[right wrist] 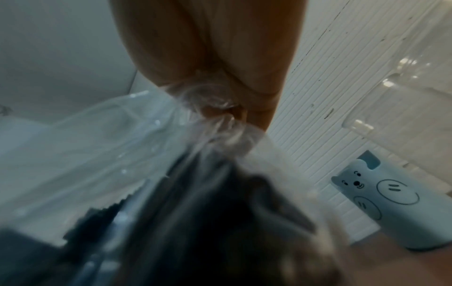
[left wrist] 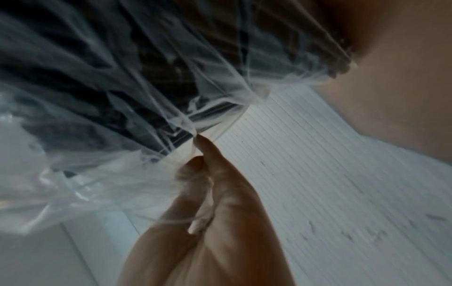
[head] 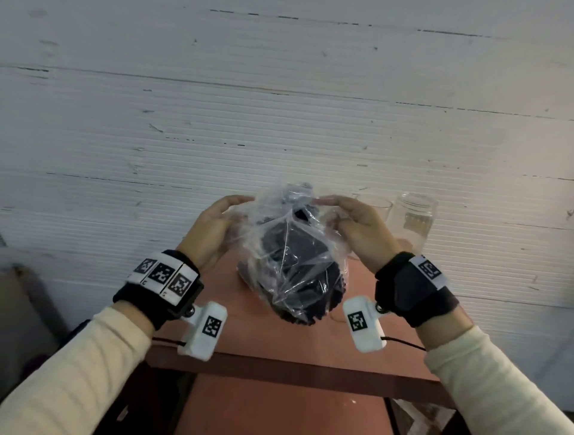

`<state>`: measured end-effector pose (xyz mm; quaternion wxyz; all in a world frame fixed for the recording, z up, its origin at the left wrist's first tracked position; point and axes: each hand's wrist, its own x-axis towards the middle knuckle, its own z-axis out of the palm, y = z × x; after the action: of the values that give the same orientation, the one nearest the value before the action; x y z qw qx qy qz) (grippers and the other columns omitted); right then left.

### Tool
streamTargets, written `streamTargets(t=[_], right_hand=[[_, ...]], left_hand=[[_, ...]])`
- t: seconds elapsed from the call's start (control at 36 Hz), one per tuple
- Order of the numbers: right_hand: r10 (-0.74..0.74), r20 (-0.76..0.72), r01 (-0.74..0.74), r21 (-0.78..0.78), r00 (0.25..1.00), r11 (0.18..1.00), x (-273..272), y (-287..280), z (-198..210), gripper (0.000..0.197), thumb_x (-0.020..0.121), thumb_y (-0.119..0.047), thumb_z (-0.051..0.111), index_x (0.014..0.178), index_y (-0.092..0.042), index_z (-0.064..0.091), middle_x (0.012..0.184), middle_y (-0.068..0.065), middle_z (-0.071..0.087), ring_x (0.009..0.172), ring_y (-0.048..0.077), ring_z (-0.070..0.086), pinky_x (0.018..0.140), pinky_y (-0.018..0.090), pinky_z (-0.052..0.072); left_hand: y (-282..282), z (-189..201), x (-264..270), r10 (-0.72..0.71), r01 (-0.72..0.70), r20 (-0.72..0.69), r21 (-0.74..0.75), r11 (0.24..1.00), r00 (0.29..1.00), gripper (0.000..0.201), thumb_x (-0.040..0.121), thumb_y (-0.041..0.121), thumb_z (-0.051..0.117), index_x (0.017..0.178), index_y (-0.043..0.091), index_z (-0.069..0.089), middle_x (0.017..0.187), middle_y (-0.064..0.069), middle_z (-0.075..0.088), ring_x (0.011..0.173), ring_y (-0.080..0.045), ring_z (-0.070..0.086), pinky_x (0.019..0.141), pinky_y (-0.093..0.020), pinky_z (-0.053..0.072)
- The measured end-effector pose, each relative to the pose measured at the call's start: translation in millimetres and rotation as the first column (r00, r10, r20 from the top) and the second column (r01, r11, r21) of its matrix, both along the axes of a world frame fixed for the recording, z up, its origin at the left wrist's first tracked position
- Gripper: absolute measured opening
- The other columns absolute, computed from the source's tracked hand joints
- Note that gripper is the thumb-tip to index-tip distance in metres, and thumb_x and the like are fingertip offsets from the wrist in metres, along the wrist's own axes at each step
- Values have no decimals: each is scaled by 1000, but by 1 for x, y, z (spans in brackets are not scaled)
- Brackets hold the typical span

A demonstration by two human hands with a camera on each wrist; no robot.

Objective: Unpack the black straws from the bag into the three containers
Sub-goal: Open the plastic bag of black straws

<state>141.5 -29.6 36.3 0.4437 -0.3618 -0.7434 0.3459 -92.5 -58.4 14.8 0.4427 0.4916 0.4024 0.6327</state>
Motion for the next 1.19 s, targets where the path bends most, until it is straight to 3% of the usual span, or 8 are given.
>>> streamTargets(t=[0.14, 0.31, 0.44, 0.53, 0.64, 0.86, 1.03, 1.19], right_hand=[[5, 61, -9, 52, 998, 999, -2, 3, 0, 24, 92, -13, 58, 115, -19, 61, 108, 7, 66, 80, 17, 62, 87, 36, 54], [-20, 179, -11, 171, 984, 985, 1, 3, -3, 29, 85, -11, 70, 109, -22, 59, 111, 19, 63, 95, 45, 59, 88, 55, 48], [-113, 246, 31, 314, 963, 949, 7, 12, -7, 21, 93, -13, 60, 108, -27, 64, 114, 2, 52, 97, 1, 51, 90, 10, 41], [-154, 260, 43, 389, 953, 920, 13, 16, -10, 17, 93, -15, 61, 104, -26, 67, 118, 1, 34, 100, 5, 43, 87, 0, 33], [-262, 330, 32, 567, 907, 823, 20, 21, -14, 20, 92, -34, 59, 99, -21, 73, 112, -2, 36, 101, 21, 39, 92, 24, 27], [-101, 337, -110, 553, 936, 826, 27, 26, -16, 9, 93, -9, 61, 93, -14, 54, 86, -3, 55, 78, 8, 52, 74, 21, 46], [17, 191, -63, 237, 981, 969, 31, 33, -18, 7, 99, -9, 50, 95, -12, 45, 65, 0, 55, 54, 13, 49, 57, 24, 44], [-52, 99, 43, 95, 994, 995, 31, 50, -30, 6, 101, -7, 42, 100, -12, 44, 56, 8, 39, 43, 13, 28, 42, 23, 27]], left_hand=[[4, 2, -8, 103, -91, -400, 50, 995, 911, 19, 92, 34, 54, 107, 24, 60, 121, -12, 60, 104, -23, 61, 83, -32, 51], [6, 9, -4, 506, -112, -695, 530, 840, 510, 54, 67, 55, 76, 104, 22, 55, 120, 6, 34, 114, -1, 36, 95, 0, 24], [8, 17, 1, 551, 87, -744, 621, 779, 378, 49, 72, 55, 69, 104, 20, 58, 121, 5, 44, 114, -7, 43, 103, -13, 27], [12, 16, 4, 536, 175, -780, 606, 776, 322, 47, 74, 49, 73, 106, 18, 59, 120, 6, 52, 113, -6, 49, 102, -15, 34], [20, 11, 6, 481, 144, -783, 569, 809, 395, 28, 82, 32, 73, 104, 18, 63, 111, 8, 61, 105, -4, 56, 96, -24, 45], [21, 12, 12, 110, 102, -704, 253, 962, 702, 24, 80, 38, 66, 91, 17, 62, 94, 5, 71, 89, -2, 66, 82, -14, 49], [26, 11, 3, -30, 131, -691, 94, 987, 722, 15, 94, 10, 57, 98, 25, 58, 76, 6, 74, 80, -30, 67, 83, -49, 52], [29, 3, 0, -5, 107, -628, 124, 987, 779, 30, 101, 5, 44, 111, 33, 49, 52, 7, 33, 44, -13, 29, 46, -22, 30]])
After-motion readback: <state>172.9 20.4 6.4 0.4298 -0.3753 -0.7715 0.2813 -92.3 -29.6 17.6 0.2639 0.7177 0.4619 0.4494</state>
